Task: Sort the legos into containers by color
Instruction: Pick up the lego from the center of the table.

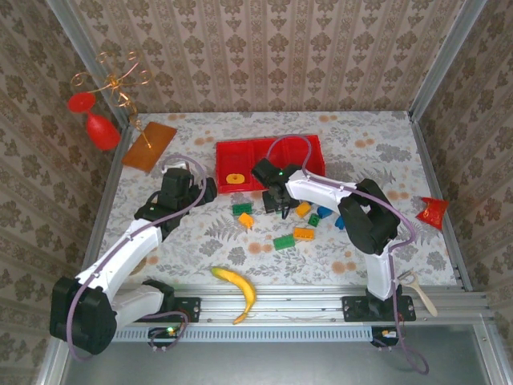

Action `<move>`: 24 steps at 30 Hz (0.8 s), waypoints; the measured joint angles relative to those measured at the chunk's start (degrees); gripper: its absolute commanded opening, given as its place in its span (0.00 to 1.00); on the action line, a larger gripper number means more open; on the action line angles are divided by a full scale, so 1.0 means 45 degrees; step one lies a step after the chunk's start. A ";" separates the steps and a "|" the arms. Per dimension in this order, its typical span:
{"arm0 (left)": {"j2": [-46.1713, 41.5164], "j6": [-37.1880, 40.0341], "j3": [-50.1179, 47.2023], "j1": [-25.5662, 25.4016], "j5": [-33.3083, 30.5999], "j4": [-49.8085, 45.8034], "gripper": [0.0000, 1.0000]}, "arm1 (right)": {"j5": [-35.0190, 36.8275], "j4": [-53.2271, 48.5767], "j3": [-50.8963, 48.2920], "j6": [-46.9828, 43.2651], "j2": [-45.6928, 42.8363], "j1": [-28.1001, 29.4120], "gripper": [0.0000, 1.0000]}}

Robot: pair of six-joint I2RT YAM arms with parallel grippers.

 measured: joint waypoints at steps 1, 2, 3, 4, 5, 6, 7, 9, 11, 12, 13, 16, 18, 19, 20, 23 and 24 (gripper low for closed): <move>0.0005 0.0000 0.0000 0.0000 0.0005 0.0000 1.00 | -0.0005 0.0005 0.0000 0.0005 0.0000 0.0005 0.61; 0.0005 0.0000 0.0000 0.0000 0.0010 0.0005 1.00 | -0.0005 0.0010 0.0000 0.0000 0.0000 0.0005 0.61; 0.0005 -0.0005 0.0000 0.0000 0.0015 0.0015 1.00 | -0.0005 0.0010 0.0000 0.0000 0.0000 0.0005 0.61; 0.0005 0.0000 -0.0005 0.0000 0.0029 0.0024 1.00 | -0.0005 0.0010 0.0000 0.0000 0.0000 0.0005 0.62; 0.0005 0.0000 -0.0005 0.0000 0.0039 0.0029 1.00 | -0.0005 0.0010 0.0000 0.0000 0.0000 0.0005 0.62; 0.0005 -0.0005 -0.0005 0.0010 0.0044 0.0039 1.00 | -0.0005 0.0010 0.0000 -0.0005 0.0000 0.0000 0.62; 0.0005 -0.0005 0.0000 0.0010 0.0044 0.0044 1.00 | 0.0000 0.0010 0.0000 -0.0015 0.0000 0.0000 0.62; 0.0005 -0.0005 -0.0005 0.0039 0.0049 0.0044 1.00 | 0.0005 0.0010 0.0000 -0.0039 0.0010 0.0000 0.62; 0.0005 -0.0005 -0.0005 0.0073 0.0049 0.0044 1.00 | 0.0005 0.0005 0.0000 -0.0039 0.0010 0.0000 0.62; 0.0005 -0.0005 -0.0005 0.0073 0.0049 0.0044 1.00 | 0.0010 0.0005 0.0000 -0.0044 0.0010 0.0000 0.62; 0.0005 -0.0005 -0.0005 0.0073 0.0049 0.0044 1.00 | 0.0010 0.0005 0.0000 -0.0044 0.0010 0.0000 0.62; 0.0005 -0.0005 -0.0005 0.0068 0.0049 0.0044 1.00 | 0.0010 -0.0010 0.0019 -0.0044 0.0015 0.0000 0.63; 0.0005 -0.0005 -0.0005 0.0068 0.0049 0.0044 1.00 | 0.0010 -0.0015 0.0019 -0.0049 0.0015 0.0000 0.63; 0.0000 -0.0005 -0.0005 0.0068 0.0049 0.0044 1.00 | 0.0005 -0.0015 0.0019 -0.0053 0.0015 0.0000 0.63; 0.0005 -0.0005 -0.0005 0.0068 0.0049 0.0044 1.00 | 0.0005 -0.0019 0.0024 -0.0087 0.0015 0.0000 0.63; 0.0005 -0.0005 -0.0005 0.0068 0.0049 0.0049 1.00 | -0.0005 -0.0039 0.0044 -0.0151 0.0015 0.0010 0.63; 0.0005 -0.0005 -0.0005 0.0068 0.0049 0.0044 1.00 | -0.0010 -0.0039 0.0044 -0.0180 0.0010 0.0029 0.63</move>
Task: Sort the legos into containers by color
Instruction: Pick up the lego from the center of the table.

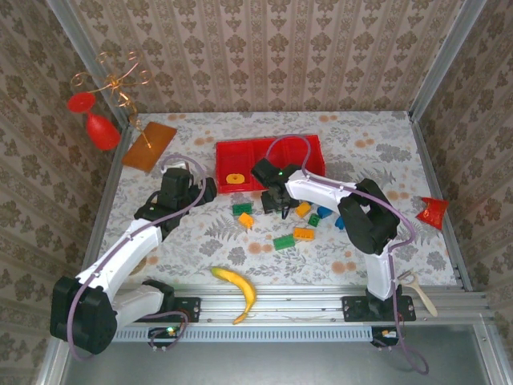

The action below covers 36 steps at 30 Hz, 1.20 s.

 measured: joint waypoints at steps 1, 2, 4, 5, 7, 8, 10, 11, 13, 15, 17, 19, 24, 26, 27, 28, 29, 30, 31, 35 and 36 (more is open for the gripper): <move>0.0000 0.0000 0.0000 0.0000 0.0000 0.0000 1.00 | -0.0005 0.0005 0.0000 -0.0015 0.0000 0.0019 0.63; 0.0000 0.0000 -0.0005 0.0005 0.0000 0.0005 1.00 | -0.0015 0.0010 0.0005 -0.0019 -0.0010 0.0039 0.63; 0.0000 0.0000 -0.0034 0.0005 0.0000 0.0029 1.00 | -0.0141 0.0010 0.0005 -0.0044 -0.0073 0.0068 0.64; 0.0000 -0.0005 -0.0049 0.0005 0.0000 0.0034 1.00 | -0.0199 0.0010 0.0005 -0.0044 -0.0102 0.0068 0.64; 0.0000 -0.0005 -0.0053 0.0005 0.0000 0.0034 1.00 | -0.0287 0.0005 0.0005 -0.0049 -0.0223 0.0092 0.65; 0.0000 0.0000 -0.0053 0.0005 0.0000 0.0034 1.00 | -0.0291 0.0010 0.0005 -0.0044 -0.0291 0.0092 0.66; 0.0000 0.0000 -0.0053 0.0005 0.0000 0.0034 1.00 | -0.0287 -0.0005 0.0005 -0.0049 -0.0461 0.0092 0.67; 0.0000 0.0000 -0.0053 0.0005 0.0000 0.0034 1.00 | -0.0277 -0.0019 0.0005 -0.0049 -0.0525 0.0092 0.68; 0.0000 0.0000 -0.0053 0.0010 0.0000 0.0034 1.00 | -0.0267 -0.0073 0.0005 -0.0049 -0.0602 0.0087 0.69; 0.0000 -0.0005 -0.0058 0.0015 0.0000 0.0034 1.00 | -0.0272 -0.0092 0.0005 -0.0049 -0.0612 0.0049 0.71; 0.0000 -0.0005 -0.0058 0.0015 0.0000 0.0034 1.00 | -0.0272 -0.0141 0.0005 -0.0053 -0.0612 -0.0015 0.72; 0.0000 -0.0005 -0.0058 0.0015 0.0000 0.0034 1.00 | -0.0272 -0.0160 0.0005 -0.0058 -0.0593 -0.0073 0.74; 0.0010 -0.0005 -0.0058 0.0015 0.0005 0.0039 1.00 | -0.0287 -0.0175 0.0015 -0.0146 -0.0340 -0.0146 0.75; 0.0044 -0.0005 -0.0058 0.0015 0.0024 0.0039 1.00 | -0.0321 -0.0175 0.0068 -0.0160 -0.0102 -0.0175 0.75; 0.0073 -0.0005 -0.0058 0.0015 0.0044 0.0039 1.00 | -0.0330 -0.0175 0.0117 -0.0180 0.0019 -0.0175 0.75; 0.0102 -0.0005 -0.0058 0.0019 0.0053 0.0039 1.00 | -0.0340 -0.0170 0.0185 -0.0204 0.0170 -0.0175 0.75; 0.0131 -0.0005 -0.0058 0.0029 0.0073 0.0039 1.00 | -0.0374 -0.0160 0.0243 -0.0248 0.0311 -0.0175 0.75; 0.0155 -0.0005 -0.0058 0.0049 0.0097 0.0039 1.00 | -0.0374 -0.0155 0.0262 -0.0287 0.0403 -0.0175 0.75; 0.0165 0.0000 -0.0058 0.0073 0.0102 0.0039 1.00 | -0.0389 -0.0160 0.0262 -0.0321 0.0486 -0.0175 0.74; 0.0165 -0.0005 -0.0058 0.0083 0.0112 0.0039 1.00 | -0.0515 -0.0121 0.0262 -0.0437 0.0627 -0.0175 0.71; 0.0165 -0.0005 -0.0058 0.0083 0.0136 0.0039 1.00 | -0.0573 -0.0078 0.0272 -0.0442 0.0651 -0.0175 0.69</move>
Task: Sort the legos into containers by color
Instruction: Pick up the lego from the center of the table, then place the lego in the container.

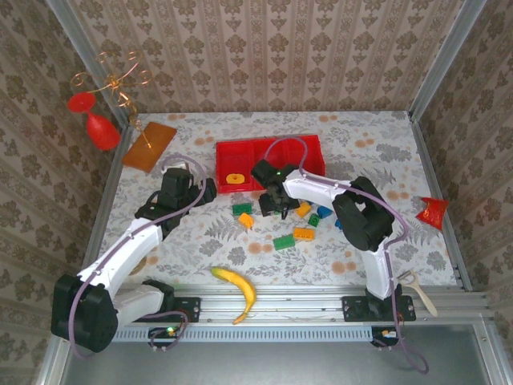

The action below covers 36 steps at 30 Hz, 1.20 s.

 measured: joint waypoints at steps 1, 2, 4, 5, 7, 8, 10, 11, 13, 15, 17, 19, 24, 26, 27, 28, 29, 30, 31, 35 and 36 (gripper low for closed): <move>0.0000 0.0000 0.0000 0.0000 0.0005 0.0005 1.00 | -0.0044 0.0019 0.0024 -0.0019 0.0039 0.0000 0.68; 0.0000 0.0000 0.0000 0.0000 0.0005 0.0000 1.00 | -0.0087 0.0024 0.0068 -0.0034 0.0087 0.0000 0.66; 0.0000 0.0000 0.0000 0.0000 0.0005 0.0000 1.00 | -0.0185 0.0126 0.0121 -0.0039 0.0214 0.0000 0.62; 0.0000 0.0000 0.0000 0.0000 0.0010 0.0000 1.00 | -0.0204 0.0155 0.0131 -0.0039 0.0267 0.0000 0.60; 0.0000 0.0000 0.0000 0.0005 0.0010 0.0000 1.00 | -0.0379 0.0194 0.0131 -0.0039 0.0374 0.0000 0.56; 0.0000 0.0000 0.0000 0.0000 0.0010 0.0000 1.00 | -0.0427 0.0233 0.0131 -0.0039 0.0389 0.0000 0.54; 0.0000 0.0000 0.0000 0.0000 0.0010 0.0000 1.00 | -0.0461 0.0287 0.0131 -0.0044 0.0384 0.0000 0.50; 0.0000 0.0000 0.0000 0.0005 0.0010 0.0000 1.00 | -0.0476 0.0296 0.0131 -0.0039 0.0384 0.0000 0.48; 0.0000 0.0000 0.0000 0.0005 0.0010 0.0000 1.00 | -0.0476 0.0335 0.0131 -0.0039 0.0374 0.0000 0.43; 0.0000 0.0000 0.0000 0.0005 0.0010 0.0000 1.00 | -0.0486 0.0345 0.0131 -0.0034 0.0345 0.0000 0.39; 0.0000 0.0000 0.0000 0.0005 0.0010 0.0000 1.00 | -0.0491 0.0345 0.0121 -0.0029 0.0262 0.0000 0.36; 0.0000 0.0000 0.0000 0.0005 0.0010 0.0000 1.00 | -0.0486 0.0340 0.0117 -0.0029 0.0019 0.0000 0.33; -0.0005 0.0000 0.0000 0.0029 0.0010 0.0000 1.00 | -0.0364 0.0340 0.0146 -0.0083 -0.1059 -0.0039 0.33; -0.0005 0.0000 0.0000 0.0024 0.0015 0.0005 1.00 | -0.0233 0.0335 0.0359 -0.0199 -0.1326 -0.0102 0.33; -0.0005 0.0000 -0.0005 0.0029 0.0015 0.0005 1.00 | -0.0126 0.0350 0.0554 -0.0272 -0.1384 -0.0151 0.33; -0.0005 0.0000 -0.0015 0.0029 0.0015 0.0005 1.00 | -0.0034 0.0379 0.0787 -0.0321 -0.1394 -0.0219 0.33; -0.0005 0.0000 -0.0024 0.0039 0.0034 0.0005 1.00 | -0.0005 0.0423 0.0947 -0.0369 -0.1394 -0.0287 0.33; -0.0005 0.0000 -0.0039 0.0063 0.0058 0.0005 1.00 | 0.0053 0.0461 0.1132 -0.0423 -0.1389 -0.0379 0.33; -0.0005 0.0000 -0.0049 0.0083 0.0058 0.0005 1.00 | 0.0112 0.0466 0.1336 -0.0510 -0.1365 -0.0481 0.33; -0.0005 0.0000 -0.0068 0.0087 0.0068 0.0005 1.00 | 0.0413 0.0597 0.2297 -0.0855 -0.0913 -0.0758 0.33; -0.0005 0.0000 -0.0068 0.0087 0.0097 0.0000 1.00 | 0.0549 0.0656 0.2613 -0.0947 -0.0695 -0.0801 0.32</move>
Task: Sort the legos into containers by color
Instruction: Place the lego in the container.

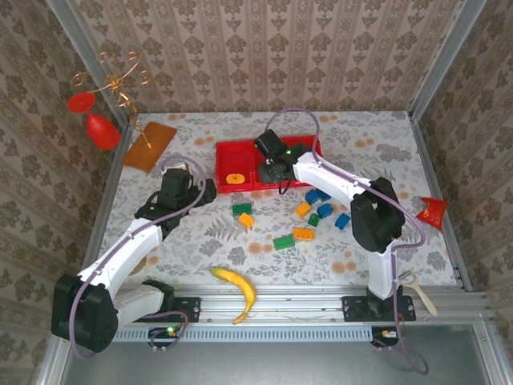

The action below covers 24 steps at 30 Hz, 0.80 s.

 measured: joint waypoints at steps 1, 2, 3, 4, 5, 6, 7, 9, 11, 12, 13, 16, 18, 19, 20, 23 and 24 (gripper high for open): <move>0.0000 0.0000 0.0000 0.0000 0.0000 0.0005 1.00 | 0.0117 0.0097 0.0296 -0.0092 0.0238 -0.0044 0.32; 0.0000 0.0000 0.0000 0.0000 0.0005 0.0000 1.00 | 0.0214 0.0141 0.0549 -0.0185 0.0457 -0.0078 0.32; 0.0000 0.0000 0.0000 0.0010 0.0010 0.0000 1.00 | 0.0316 0.0180 0.0777 -0.0306 0.0690 -0.0107 0.33; 0.0000 0.0000 0.0000 0.0010 0.0010 0.0000 1.00 | 0.0432 0.0233 0.0947 -0.0393 0.0899 -0.0117 0.33; 0.0000 0.0000 0.0000 0.0010 0.0010 0.0000 1.00 | 0.0495 0.0277 0.1073 -0.0471 0.1069 -0.0117 0.33; 0.0000 0.0000 0.0000 0.0010 0.0015 0.0005 1.00 | 0.0578 0.0335 0.1195 -0.0578 0.1253 -0.0117 0.33; 0.0000 0.0000 0.0000 0.0015 0.0015 0.0000 1.00 | 0.0675 0.0389 0.1307 -0.0665 0.1428 -0.0117 0.34; 0.0000 0.0000 0.0000 0.0034 0.0058 0.0000 1.00 | 0.0811 0.0418 0.1457 -0.0782 0.1695 -0.0117 0.36; 0.0000 0.0000 0.0000 0.0083 0.0092 0.0000 1.00 | 0.0908 0.0432 0.1588 -0.0913 0.1880 -0.0121 0.39; 0.0000 0.0000 0.0000 0.0097 0.0097 0.0000 1.00 | 0.0957 0.0432 0.1647 -0.0962 0.1953 -0.0141 0.40; 0.0000 0.0000 0.0000 0.0121 0.0097 0.0000 1.00 | 0.1010 0.0442 0.1715 -0.0996 0.2030 -0.0146 0.43; 0.0000 0.0000 0.0000 0.0155 0.0107 -0.0005 1.00 | 0.1064 0.0452 0.1841 -0.1049 0.2191 -0.0165 0.50; 0.0000 0.0000 0.0000 0.0155 0.0102 -0.0005 1.00 | 0.1083 0.0452 0.1855 -0.1064 0.2259 -0.0180 0.54; 0.0000 0.0000 0.0000 0.0155 0.0102 -0.0005 1.00 | 0.1098 0.0447 0.1855 -0.1093 0.2273 -0.0180 0.56; 0.0000 0.0000 0.0000 0.0155 0.0107 -0.0005 1.00 | 0.1103 0.0447 0.1855 -0.1103 0.2273 -0.0194 0.59; 0.0000 0.0000 0.0000 0.0165 0.0102 -0.0005 1.00 | 0.1112 0.0447 0.1870 -0.1112 0.2273 -0.0199 0.62; 0.0000 0.0000 0.0000 0.0165 0.0107 -0.0005 1.00 | 0.1112 0.0442 0.1870 -0.1122 0.2273 -0.0199 0.62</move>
